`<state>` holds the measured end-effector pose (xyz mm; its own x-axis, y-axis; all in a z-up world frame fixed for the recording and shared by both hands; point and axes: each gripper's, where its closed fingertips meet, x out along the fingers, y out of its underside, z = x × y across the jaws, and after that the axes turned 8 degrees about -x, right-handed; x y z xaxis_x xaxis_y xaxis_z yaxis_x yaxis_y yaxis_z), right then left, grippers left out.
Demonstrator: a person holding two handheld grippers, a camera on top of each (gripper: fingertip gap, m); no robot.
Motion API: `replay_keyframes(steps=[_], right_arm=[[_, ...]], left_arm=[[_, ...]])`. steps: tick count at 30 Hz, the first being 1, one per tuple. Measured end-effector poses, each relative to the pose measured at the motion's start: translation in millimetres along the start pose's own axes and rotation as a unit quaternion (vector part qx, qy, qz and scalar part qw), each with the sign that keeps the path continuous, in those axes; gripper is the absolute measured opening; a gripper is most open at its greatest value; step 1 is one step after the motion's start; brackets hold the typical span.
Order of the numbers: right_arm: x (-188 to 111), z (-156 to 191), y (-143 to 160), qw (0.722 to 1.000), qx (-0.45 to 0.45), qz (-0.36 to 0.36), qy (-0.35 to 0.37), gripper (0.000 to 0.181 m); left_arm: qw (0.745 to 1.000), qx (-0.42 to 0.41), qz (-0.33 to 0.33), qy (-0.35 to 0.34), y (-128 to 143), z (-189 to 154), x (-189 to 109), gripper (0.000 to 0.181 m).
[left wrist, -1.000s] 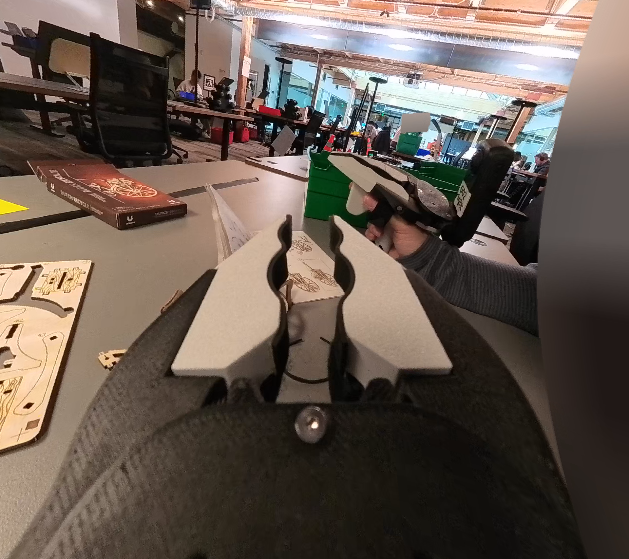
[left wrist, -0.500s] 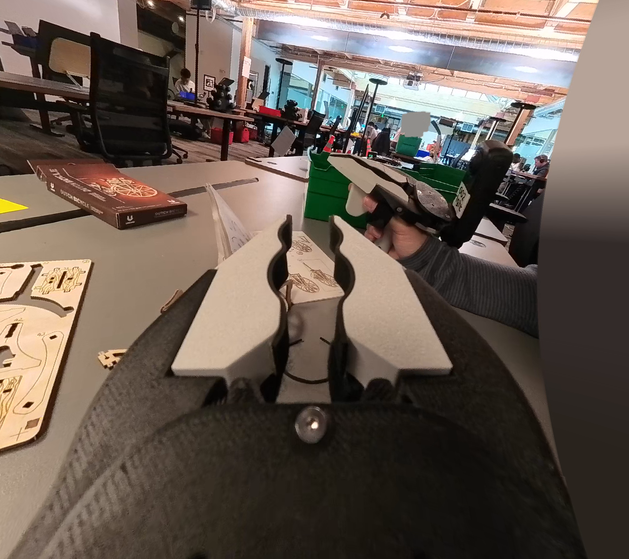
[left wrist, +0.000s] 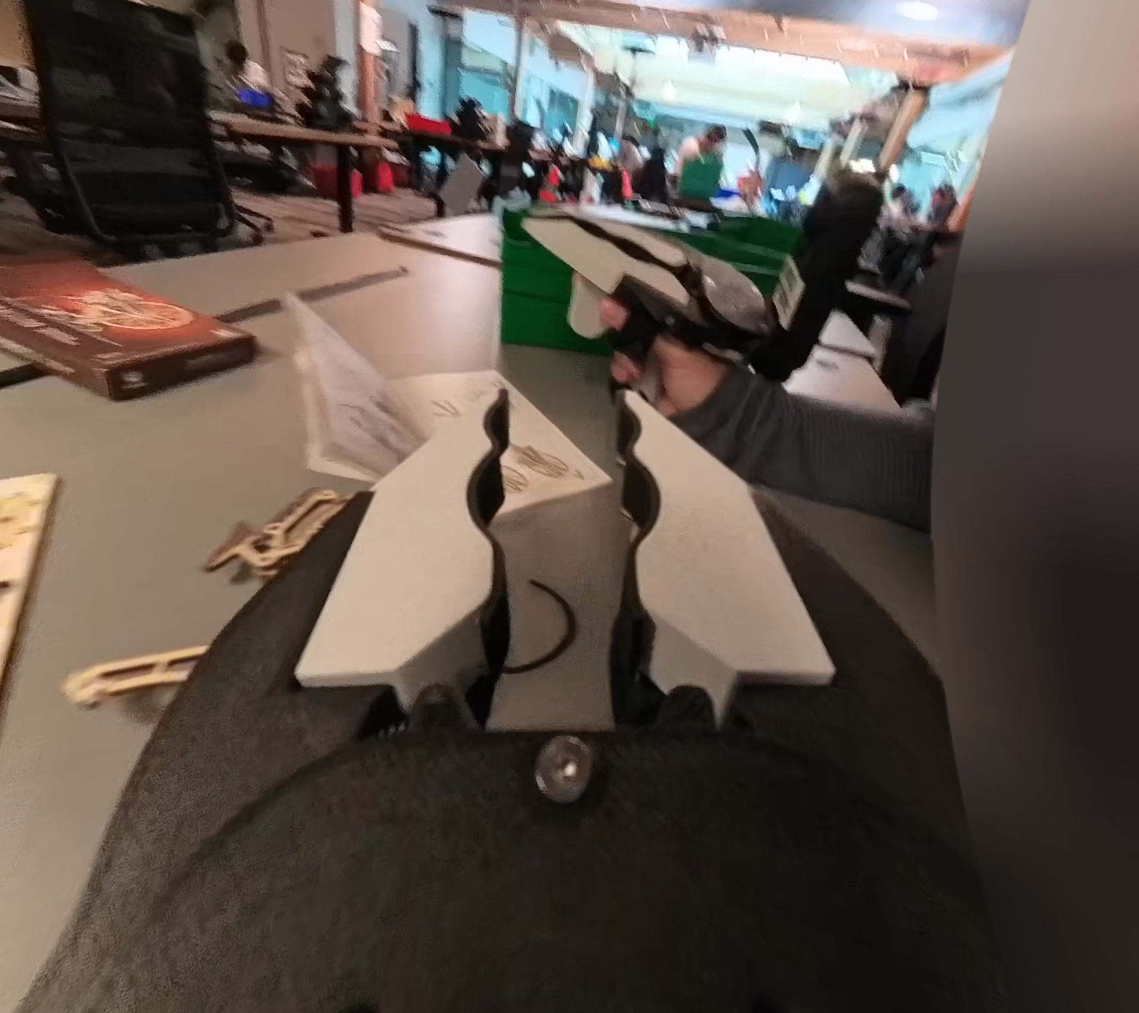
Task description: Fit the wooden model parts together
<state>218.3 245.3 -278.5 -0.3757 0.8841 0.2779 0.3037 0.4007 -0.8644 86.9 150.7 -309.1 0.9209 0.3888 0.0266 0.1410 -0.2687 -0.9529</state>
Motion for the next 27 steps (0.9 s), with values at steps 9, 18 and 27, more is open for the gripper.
replay_keyframes(steps=[9, 18, 27], right_arm=[[-3, 3, -5, 0.999, -0.048, 0.005, 0.014, 0.004], [-65, 47, 16, 0.927, 0.135, 0.261, -0.234, 0.006], [-128, 99, 49, 0.728, 0.268, 0.584, -0.237, 0.014]], left_arm=[[0.956, 0.062, 0.285, -0.026, 96, -45, 33, 0.092], [0.969, 0.11, 0.217, -0.033, 76, -42, 28, 0.081], [0.995, 0.085, 0.009, -0.047, 8, -28, 9, 0.068]])
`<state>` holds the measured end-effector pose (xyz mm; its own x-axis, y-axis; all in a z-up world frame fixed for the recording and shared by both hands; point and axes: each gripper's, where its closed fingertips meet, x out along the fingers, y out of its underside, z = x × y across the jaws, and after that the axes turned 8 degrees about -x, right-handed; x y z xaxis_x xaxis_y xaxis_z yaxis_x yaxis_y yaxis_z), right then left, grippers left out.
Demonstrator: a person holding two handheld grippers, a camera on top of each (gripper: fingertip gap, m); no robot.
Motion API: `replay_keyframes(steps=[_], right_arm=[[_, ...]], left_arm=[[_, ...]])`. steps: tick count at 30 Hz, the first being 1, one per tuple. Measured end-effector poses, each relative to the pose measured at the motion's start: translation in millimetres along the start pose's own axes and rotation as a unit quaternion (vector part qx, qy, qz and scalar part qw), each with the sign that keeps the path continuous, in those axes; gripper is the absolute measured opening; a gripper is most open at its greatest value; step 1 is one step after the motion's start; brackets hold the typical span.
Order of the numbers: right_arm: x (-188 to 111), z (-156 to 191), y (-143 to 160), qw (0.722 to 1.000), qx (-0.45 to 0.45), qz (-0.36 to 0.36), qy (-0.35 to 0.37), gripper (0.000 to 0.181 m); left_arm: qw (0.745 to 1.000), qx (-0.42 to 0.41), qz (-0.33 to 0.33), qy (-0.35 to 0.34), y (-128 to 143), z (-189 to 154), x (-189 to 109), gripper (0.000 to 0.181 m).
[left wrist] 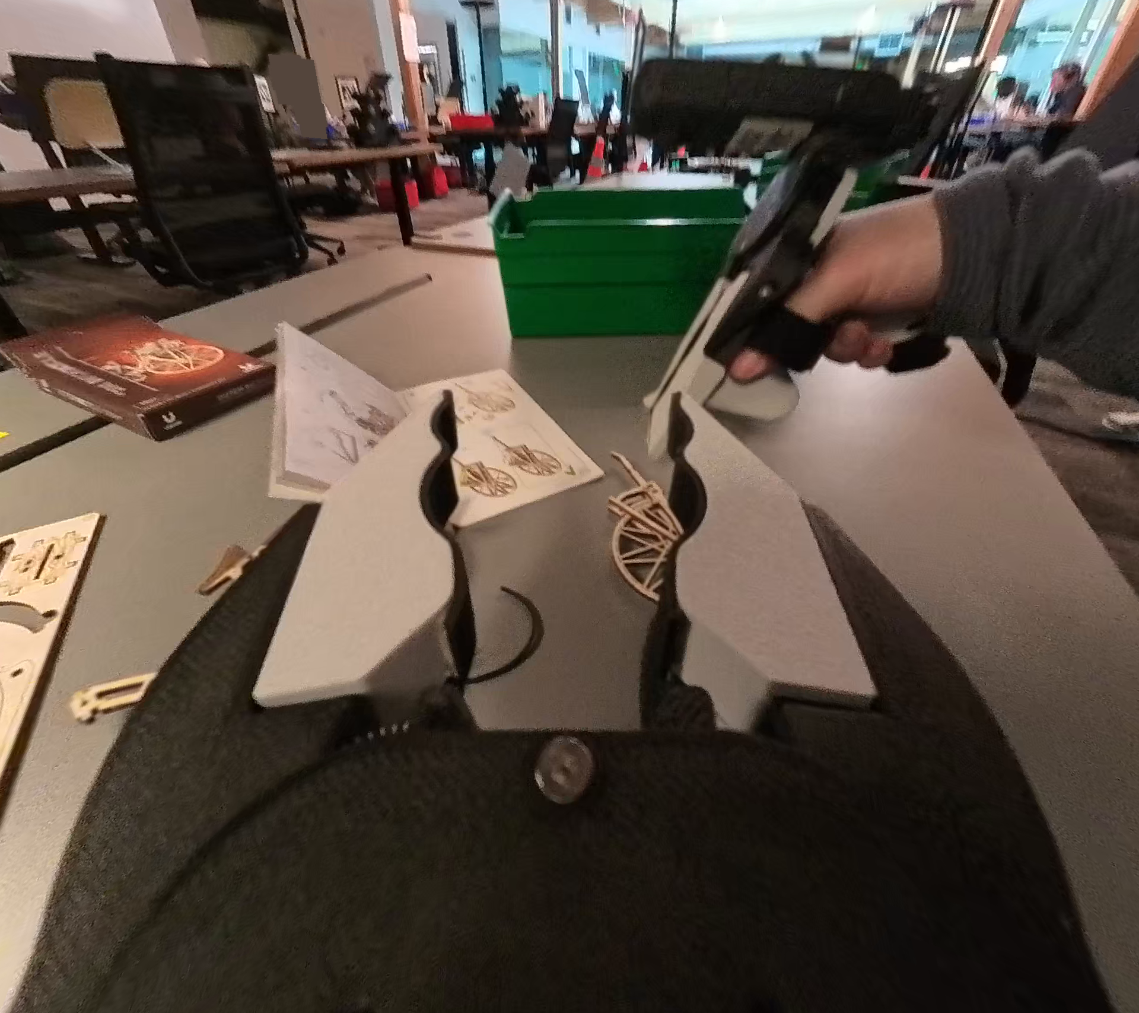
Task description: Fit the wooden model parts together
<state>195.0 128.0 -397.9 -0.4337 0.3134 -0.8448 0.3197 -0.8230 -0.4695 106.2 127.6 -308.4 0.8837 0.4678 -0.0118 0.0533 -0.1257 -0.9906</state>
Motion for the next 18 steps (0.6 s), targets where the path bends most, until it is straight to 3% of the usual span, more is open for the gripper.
replay_keyframes(steps=[4, 8, 14, 18], right_arm=[[4, -10, 3, 0.997, 0.054, 0.028, 0.045, 0.021], [7, -4, -3, 0.995, 0.085, 0.022, 0.042, 0.021], [17, 0, -5, 0.992, 0.07, 0.057, 0.088, 0.021], [18, -6, -4, 0.987, 0.033, 0.084, 0.131, 0.008]], left_arm=[[0.999, 0.007, -0.036, -0.019, -12, 11, -12, 0.063], [0.997, 0.009, -0.053, -0.055, -18, 26, -16, 0.044], [0.997, 0.0, -0.058, -0.053, -19, 27, -17, 0.044], [0.997, -0.009, -0.057, -0.051, -18, 29, -16, 0.044]])
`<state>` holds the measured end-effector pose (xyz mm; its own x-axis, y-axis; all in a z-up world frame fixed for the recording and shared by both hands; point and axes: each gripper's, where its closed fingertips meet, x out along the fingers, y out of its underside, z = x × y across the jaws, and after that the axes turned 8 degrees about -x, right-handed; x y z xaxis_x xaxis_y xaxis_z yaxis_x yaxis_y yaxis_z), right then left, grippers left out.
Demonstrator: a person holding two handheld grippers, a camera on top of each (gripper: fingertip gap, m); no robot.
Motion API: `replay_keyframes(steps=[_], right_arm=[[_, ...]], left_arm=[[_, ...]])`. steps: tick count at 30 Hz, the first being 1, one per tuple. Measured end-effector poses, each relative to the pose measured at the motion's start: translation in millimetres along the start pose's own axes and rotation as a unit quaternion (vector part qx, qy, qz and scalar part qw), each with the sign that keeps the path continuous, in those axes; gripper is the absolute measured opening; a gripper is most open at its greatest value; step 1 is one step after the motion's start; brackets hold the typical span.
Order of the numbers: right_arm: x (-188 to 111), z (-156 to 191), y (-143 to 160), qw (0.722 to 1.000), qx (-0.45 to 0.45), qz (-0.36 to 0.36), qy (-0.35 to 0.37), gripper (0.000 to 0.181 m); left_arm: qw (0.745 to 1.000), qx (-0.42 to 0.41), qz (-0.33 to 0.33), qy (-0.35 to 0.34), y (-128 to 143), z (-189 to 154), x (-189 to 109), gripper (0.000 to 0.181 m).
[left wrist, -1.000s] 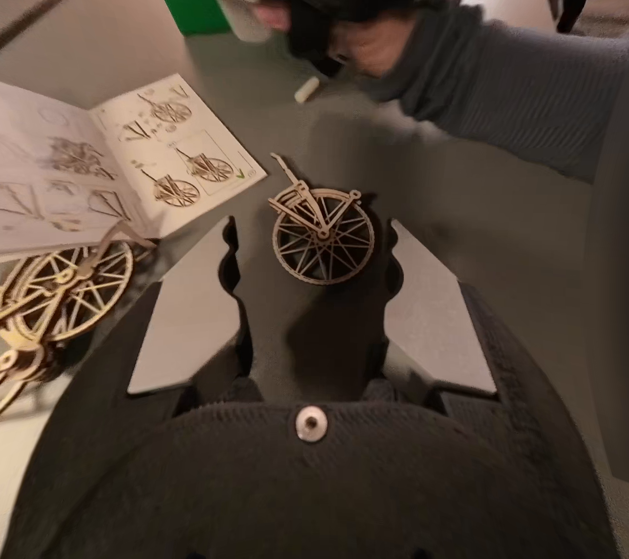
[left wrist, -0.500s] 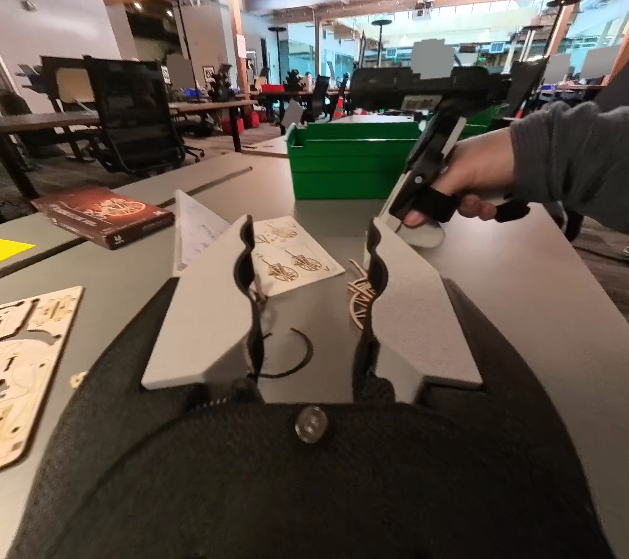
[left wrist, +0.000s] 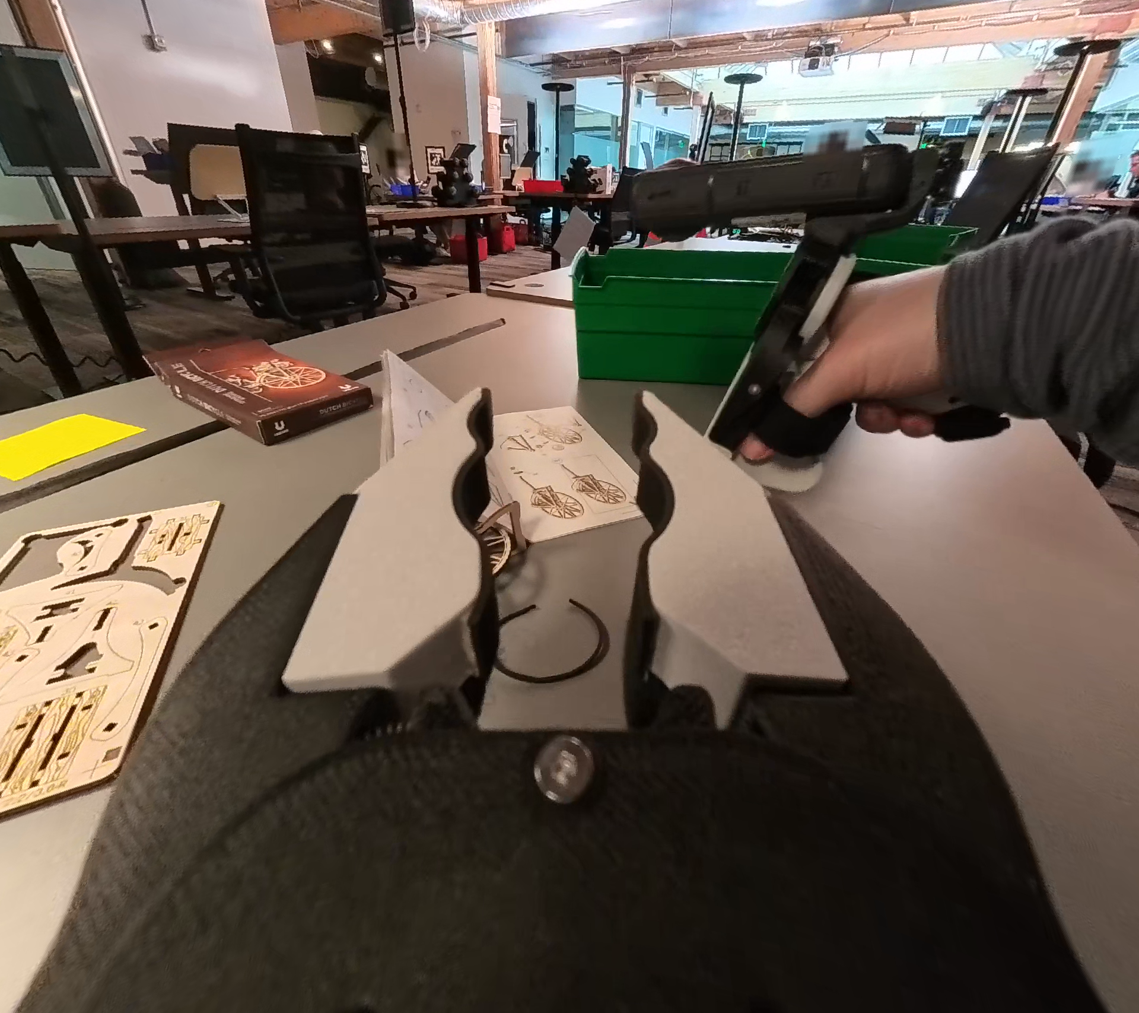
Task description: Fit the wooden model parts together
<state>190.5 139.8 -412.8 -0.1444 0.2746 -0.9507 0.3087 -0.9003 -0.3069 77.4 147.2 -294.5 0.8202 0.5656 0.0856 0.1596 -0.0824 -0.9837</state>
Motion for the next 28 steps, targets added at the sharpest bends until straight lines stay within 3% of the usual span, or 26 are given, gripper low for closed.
replay_keyframes(steps=[10, 18, 23, 27, 28], right_arm=[[-9, 22, -2, 0.99, -0.07, -0.094, -0.072, 0.0], [-59, 33, -23, 0.947, -0.057, -0.272, -0.158, 0.0], [-108, 59, -38, 0.868, -0.145, -0.426, -0.209, 0.0], [-149, 100, -28, 0.765, -0.192, -0.515, -0.336, 0.0], [-161, 106, -25, 0.732, -0.185, -0.534, -0.379, 0.0]], left_arm=[[0.999, -0.031, 0.007, 0.006, 4, 4, 2, 0.044], [1.0, -0.028, 0.005, 0.011, 3, 2, 1, 0.042], [0.998, -0.035, -0.01, 0.041, -2, -6, -1, 0.042], [0.973, -0.078, -0.043, 0.213, -18, -49, -13, 0.045], [0.962, -0.114, -0.035, 0.246, -19, -53, -14, 0.057]])
